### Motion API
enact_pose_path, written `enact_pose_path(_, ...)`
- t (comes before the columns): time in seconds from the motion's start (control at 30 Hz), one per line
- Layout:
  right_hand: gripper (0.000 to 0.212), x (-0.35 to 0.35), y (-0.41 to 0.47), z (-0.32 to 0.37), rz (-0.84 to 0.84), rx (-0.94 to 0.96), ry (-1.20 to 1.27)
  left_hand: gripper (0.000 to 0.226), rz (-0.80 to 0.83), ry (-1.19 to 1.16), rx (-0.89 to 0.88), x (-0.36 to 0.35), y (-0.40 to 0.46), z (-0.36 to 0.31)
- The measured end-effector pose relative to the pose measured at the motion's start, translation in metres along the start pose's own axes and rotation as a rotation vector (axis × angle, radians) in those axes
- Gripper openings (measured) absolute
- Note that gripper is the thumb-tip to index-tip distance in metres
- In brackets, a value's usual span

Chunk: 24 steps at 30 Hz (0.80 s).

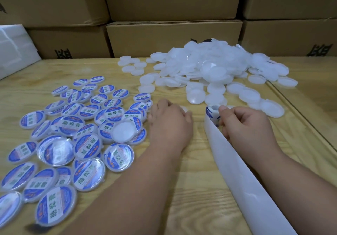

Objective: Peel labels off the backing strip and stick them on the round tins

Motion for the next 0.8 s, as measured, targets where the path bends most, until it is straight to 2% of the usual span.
enact_pose_path(0.13, 0.056, 0.000, 0.000, -0.001, 0.004, -0.014, -0.004, 0.025, -0.013, -0.100, -0.085, 0.011, -0.023, -0.004)
enact_pose_path(0.2, 0.058, -0.002, 0.000, 0.000, 0.019, -0.001, -0.021, 0.029, -0.033, -0.250, -0.090, 0.020, -0.031, -0.003)
enact_pose_path(0.33, 0.062, -0.005, 0.000, 0.002, 0.035, 0.055, -0.079, 0.036, 0.025, -0.576, -0.001, 0.024, -0.034, 0.004)
enact_pose_path(0.43, 0.048, -0.014, 0.000, 0.002, 0.118, 0.050, -0.088, 0.027, 0.006, -0.773, 0.093, 0.027, -0.026, 0.012)
enact_pose_path(0.53, 0.027, -0.025, -0.001, -0.006, 0.233, 0.011, -0.091, 0.015, 0.036, -0.829, 0.055, 0.028, -0.015, 0.010)
enact_pose_path(0.6, 0.015, -0.028, -0.001, -0.009, 0.274, -0.006, -0.064, 0.030, 0.047, -0.825, 0.014, 0.027, -0.010, 0.010)
enact_pose_path(0.63, 0.011, -0.029, -0.001, -0.010, 0.296, -0.012, -0.045, 0.031, 0.051, -0.861, 0.008, 0.027, -0.010, 0.010)
enact_pose_path(0.8, 0.018, -0.038, -0.004, -0.017, 0.466, -0.086, 0.032, 0.020, 0.190, -0.962, -0.035, 0.017, -0.016, -0.001)
Point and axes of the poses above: each hand's wrist, its own y-axis towards the middle knuckle, its own x-axis out of the back of the hand, z = x × y, the point moved 10 cm from there along y, towards the middle knuckle, and after that the axes turned 14 degrees about y, right-handed, at the moved point
